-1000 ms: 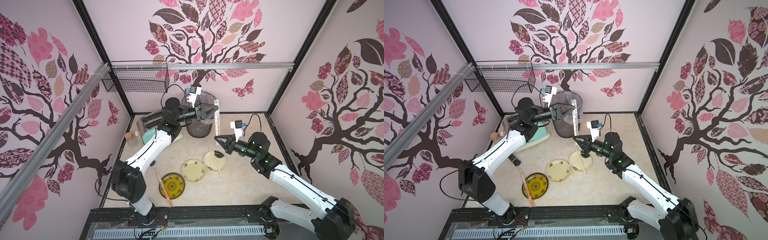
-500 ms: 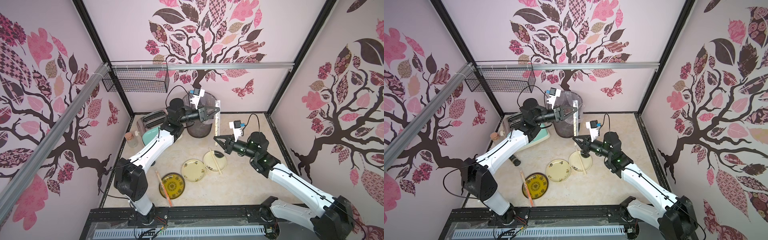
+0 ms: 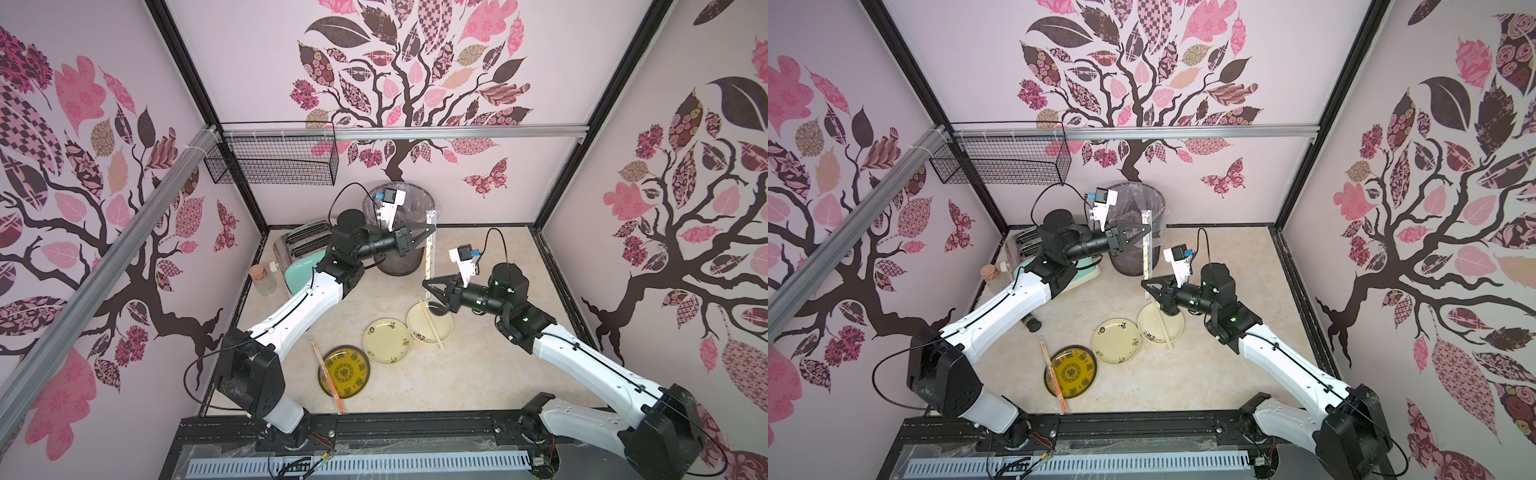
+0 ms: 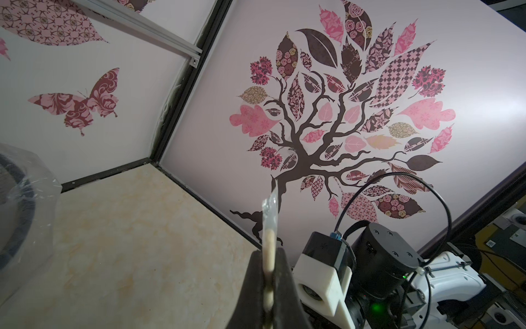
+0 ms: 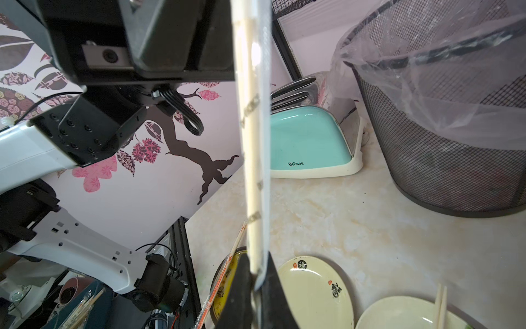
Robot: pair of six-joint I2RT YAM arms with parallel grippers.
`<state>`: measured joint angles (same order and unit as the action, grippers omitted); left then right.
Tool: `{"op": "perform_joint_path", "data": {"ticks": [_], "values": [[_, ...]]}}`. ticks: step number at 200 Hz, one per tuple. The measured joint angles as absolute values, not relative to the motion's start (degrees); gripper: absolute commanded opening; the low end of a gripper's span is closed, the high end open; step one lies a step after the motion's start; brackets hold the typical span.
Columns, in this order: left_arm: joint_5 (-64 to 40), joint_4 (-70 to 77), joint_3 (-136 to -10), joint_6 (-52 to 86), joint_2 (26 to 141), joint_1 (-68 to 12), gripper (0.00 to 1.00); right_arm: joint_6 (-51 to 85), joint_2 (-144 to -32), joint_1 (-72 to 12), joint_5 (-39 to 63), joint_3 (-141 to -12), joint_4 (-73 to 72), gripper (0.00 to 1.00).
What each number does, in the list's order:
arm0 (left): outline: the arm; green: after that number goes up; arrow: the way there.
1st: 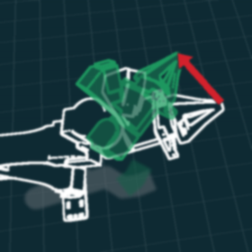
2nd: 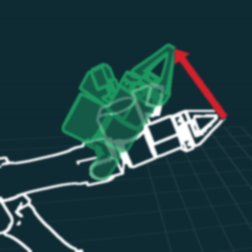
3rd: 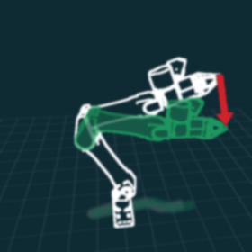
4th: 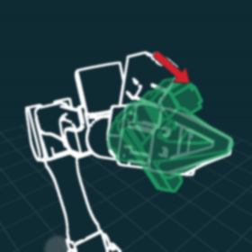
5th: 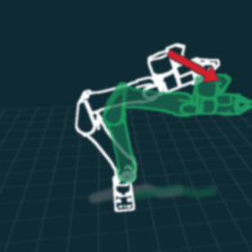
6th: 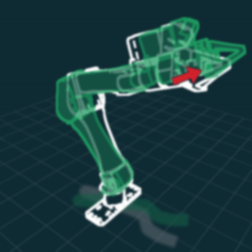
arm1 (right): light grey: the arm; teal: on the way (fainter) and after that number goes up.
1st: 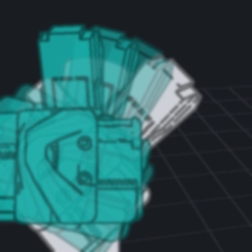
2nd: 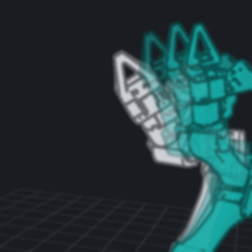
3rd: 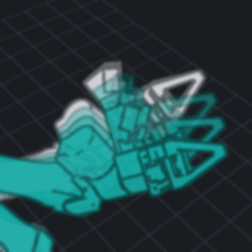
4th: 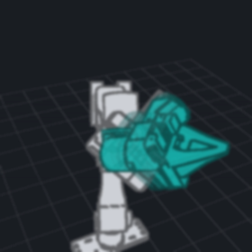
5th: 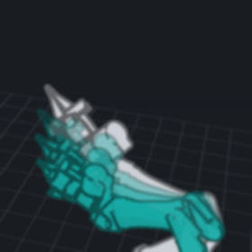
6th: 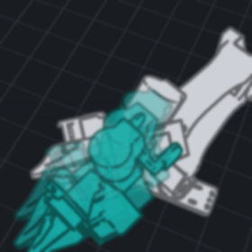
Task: Remove the packaging of disposable chopsticks
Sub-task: Remove the packet bag from the disposable chopsticks.
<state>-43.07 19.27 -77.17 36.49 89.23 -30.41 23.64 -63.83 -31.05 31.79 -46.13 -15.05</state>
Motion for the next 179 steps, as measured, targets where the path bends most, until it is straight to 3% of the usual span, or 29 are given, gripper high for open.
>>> {"op": "perform_joint_path", "data": {"ticks": [156, 179], "values": [[-43.7, 20.5, -68.2, 34.2, 85.5, -32.5, 0.1, 23.6, -65.8, -30.0, 32.7, -50.7, -14.3, 0.0], [-43.0, 18.9, -68.3, 33.5, 84.1, -32.7, 0.16, 23.6, -65.7, -30.0, 33.2, -50.7, -16.2, 0.0]]}}
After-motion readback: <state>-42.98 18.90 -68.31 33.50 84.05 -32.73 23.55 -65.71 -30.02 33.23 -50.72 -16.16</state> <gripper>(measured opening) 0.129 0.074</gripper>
